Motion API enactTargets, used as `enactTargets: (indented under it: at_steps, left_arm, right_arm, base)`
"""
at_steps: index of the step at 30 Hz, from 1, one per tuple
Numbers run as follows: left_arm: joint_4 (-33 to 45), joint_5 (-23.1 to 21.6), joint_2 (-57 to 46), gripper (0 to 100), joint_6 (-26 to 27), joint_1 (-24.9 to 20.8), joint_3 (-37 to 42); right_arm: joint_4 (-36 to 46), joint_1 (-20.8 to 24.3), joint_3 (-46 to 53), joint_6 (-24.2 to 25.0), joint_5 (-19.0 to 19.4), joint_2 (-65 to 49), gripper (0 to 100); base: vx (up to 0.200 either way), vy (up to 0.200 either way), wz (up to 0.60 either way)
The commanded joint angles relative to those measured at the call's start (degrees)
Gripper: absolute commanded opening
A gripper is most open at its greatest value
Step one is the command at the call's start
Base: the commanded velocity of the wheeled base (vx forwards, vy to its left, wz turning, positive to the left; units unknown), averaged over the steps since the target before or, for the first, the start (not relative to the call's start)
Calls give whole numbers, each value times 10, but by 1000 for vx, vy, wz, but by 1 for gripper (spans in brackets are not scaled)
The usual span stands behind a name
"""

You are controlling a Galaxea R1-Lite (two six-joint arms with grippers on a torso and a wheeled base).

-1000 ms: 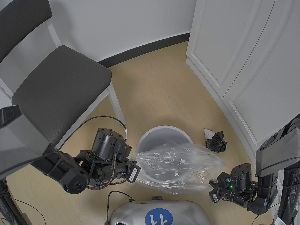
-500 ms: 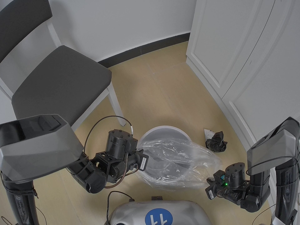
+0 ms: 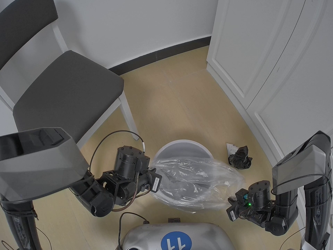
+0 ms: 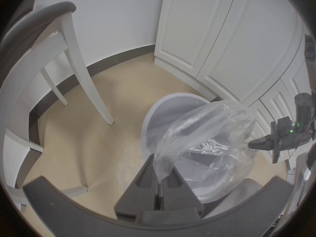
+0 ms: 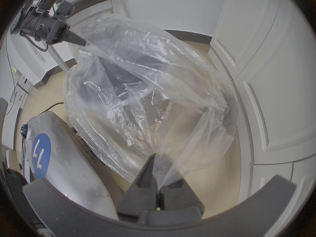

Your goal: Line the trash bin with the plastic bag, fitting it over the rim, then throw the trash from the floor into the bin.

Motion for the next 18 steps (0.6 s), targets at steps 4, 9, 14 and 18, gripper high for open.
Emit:
enactTargets:
  at_steps: [4, 9, 14, 18]
  left_arm:
    - [44, -5, -79, 0, 1, -12, 27]
    - [42, -5, -72, 0, 0, -12, 24]
    - [40, -4, -64, 0, 0, -12, 22]
    - [40, -3, -62, 0, 0, -12, 20]
  right_arm:
    - [-10, 7, 9, 0, 5, -13, 100]
    - [-10, 7, 18, 0, 7, -28, 100]
    - [-10, 4, 51, 0, 37, -79, 100]
    - [-10, 2, 83, -8, 54, -124, 100]
  base:
    - [0, 0, 0]
    - [0, 0, 0]
    - [0, 0, 0]
    - [0, 0, 0]
